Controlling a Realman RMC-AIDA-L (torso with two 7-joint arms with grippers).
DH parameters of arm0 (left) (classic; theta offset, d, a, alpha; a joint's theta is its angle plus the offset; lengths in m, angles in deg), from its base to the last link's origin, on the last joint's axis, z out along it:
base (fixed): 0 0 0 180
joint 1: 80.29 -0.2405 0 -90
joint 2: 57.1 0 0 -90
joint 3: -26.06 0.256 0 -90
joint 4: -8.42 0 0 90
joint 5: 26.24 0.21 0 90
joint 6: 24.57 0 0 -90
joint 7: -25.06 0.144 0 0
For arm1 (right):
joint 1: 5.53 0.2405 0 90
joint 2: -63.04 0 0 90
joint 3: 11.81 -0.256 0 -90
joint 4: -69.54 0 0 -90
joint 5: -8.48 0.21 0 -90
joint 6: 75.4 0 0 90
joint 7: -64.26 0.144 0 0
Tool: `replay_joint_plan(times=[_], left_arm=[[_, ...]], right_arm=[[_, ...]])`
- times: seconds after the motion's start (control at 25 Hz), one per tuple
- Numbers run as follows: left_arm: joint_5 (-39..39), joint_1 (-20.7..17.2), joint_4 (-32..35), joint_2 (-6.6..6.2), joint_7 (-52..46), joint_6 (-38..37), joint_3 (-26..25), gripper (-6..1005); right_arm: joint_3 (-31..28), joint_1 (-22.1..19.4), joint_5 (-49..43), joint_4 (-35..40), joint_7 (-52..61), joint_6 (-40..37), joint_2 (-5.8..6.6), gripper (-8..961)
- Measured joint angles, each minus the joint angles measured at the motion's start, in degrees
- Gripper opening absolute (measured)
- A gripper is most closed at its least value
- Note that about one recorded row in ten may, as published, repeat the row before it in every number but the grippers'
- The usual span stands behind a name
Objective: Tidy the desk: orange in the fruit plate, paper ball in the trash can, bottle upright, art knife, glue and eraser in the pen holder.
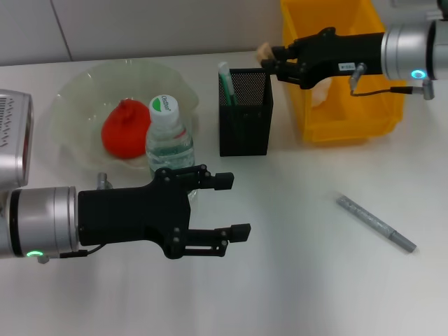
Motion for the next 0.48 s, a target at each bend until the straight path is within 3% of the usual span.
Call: replay_joint_plan(times=[0.48], left_arm=[[0.01, -0.12, 0.0, 0.0, 0.0, 0.01, 0.01, 802]], right_arm=[[0.02, 1.65, -0.29, -2.9, -0.93, 1.87, -0.59, 238]])
